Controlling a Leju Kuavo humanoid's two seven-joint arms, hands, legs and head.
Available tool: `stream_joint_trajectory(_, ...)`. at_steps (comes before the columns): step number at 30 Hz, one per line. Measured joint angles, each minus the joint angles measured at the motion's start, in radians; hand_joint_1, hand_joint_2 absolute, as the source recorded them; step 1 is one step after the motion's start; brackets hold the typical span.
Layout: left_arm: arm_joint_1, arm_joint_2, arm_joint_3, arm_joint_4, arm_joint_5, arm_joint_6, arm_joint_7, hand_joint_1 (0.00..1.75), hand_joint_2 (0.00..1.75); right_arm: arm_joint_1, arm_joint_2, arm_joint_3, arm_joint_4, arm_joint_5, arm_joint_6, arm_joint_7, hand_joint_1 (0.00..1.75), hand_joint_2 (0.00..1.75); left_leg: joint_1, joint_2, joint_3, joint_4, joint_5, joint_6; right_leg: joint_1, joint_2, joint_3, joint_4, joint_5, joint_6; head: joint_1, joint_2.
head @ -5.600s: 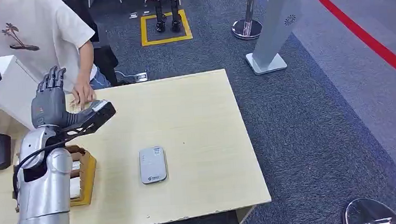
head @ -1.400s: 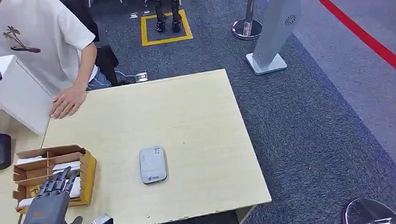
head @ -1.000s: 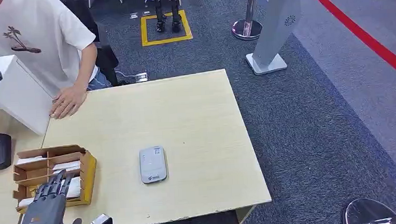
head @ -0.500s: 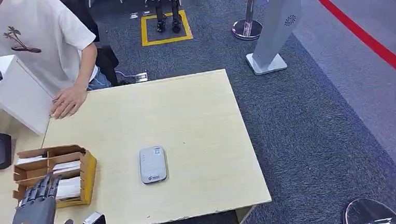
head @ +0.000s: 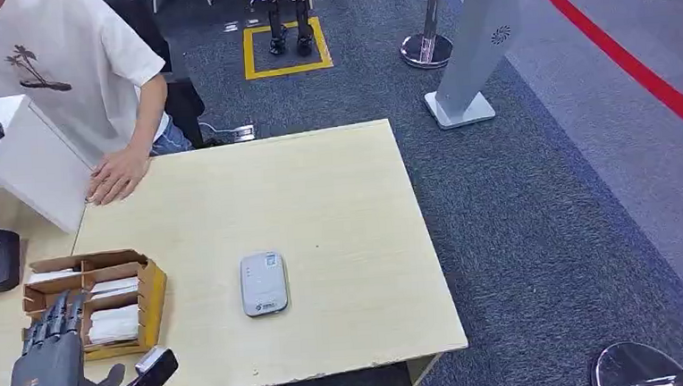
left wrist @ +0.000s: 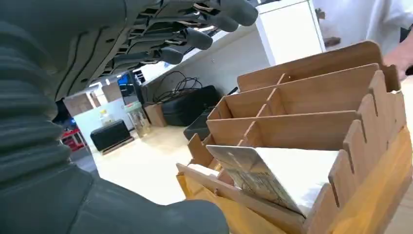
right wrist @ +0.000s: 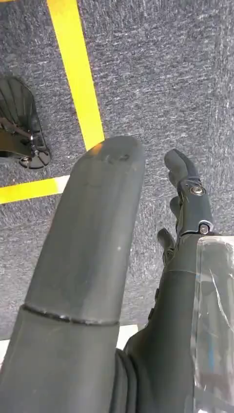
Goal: Pass the card to the sensor for recognition and then transmit it.
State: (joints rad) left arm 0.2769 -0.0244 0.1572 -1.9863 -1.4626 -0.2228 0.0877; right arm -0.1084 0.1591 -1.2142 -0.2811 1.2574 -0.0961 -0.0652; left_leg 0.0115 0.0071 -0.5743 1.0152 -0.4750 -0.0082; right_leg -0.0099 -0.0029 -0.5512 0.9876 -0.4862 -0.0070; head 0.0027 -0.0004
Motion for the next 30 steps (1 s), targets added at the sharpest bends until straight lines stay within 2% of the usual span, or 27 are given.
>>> stream_joint_trajectory(5,-0.038,-0.006,0.036,0.043,-0.018,-0.005,-0.038,0.0,1.75,-0.001,0.0,0.002,0.0,0.014,0.001,-0.011,0.0,1.75,0.0,0.0,0.0,0.0,0.0,0.0,0.0,0.0,0.0,0.0,0.0,0.0,0.0,0.0)
stream_joint_trajectory(11,-0.073,0.0,0.046,0.079,-0.029,-0.016,-0.047,0.0,1.75,-0.001,-0.002,0.003,0.0,0.021,0.002,-0.014,0.0,1.75,0.0,0.0,0.0,0.0,0.0,0.0,0.0,0.0,0.0,0.0,0.0,0.0,0.0,0.0)
stream_joint_trajectory(20,-0.096,0.039,0.045,0.124,-0.014,-0.06,-0.06,0.0,1.75,-0.001,-0.004,0.004,0.0,0.022,0.002,-0.015,0.0,1.75,0.0,0.0,0.0,0.0,0.0,0.0,0.0,0.0,0.0,0.0,0.0,0.0,0.0,0.0)
stream_joint_trajectory(30,-0.11,0.07,0.033,0.165,0.0,-0.068,-0.061,0.0,1.75,-0.002,-0.01,0.004,0.0,0.024,0.012,-0.02,0.0,1.75,0.0,0.0,0.0,0.0,0.0,0.0,0.0,0.0,0.0,0.0,0.0,0.0,0.0,0.0)
